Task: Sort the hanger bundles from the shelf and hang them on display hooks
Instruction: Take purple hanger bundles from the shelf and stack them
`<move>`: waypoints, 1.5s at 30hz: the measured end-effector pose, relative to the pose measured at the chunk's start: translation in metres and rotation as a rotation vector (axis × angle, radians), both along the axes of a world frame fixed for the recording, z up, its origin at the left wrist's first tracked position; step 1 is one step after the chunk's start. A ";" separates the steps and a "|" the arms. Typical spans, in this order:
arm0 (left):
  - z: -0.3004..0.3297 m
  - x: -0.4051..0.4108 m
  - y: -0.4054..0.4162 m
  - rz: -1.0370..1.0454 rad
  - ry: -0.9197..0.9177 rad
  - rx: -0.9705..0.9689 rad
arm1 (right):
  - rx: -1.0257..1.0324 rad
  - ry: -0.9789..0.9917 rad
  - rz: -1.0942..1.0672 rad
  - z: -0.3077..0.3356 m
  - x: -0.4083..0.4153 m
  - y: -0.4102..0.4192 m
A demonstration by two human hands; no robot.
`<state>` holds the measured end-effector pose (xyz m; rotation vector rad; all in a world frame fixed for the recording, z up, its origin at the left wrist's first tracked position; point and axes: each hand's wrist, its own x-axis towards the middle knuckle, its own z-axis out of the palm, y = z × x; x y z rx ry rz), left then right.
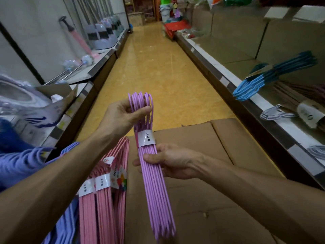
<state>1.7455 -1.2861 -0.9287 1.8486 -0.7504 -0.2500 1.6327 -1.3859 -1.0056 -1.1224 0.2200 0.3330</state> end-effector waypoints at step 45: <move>-0.017 -0.034 -0.050 -0.168 -0.113 0.018 | -1.275 -0.083 -0.097 -0.045 -0.069 -0.042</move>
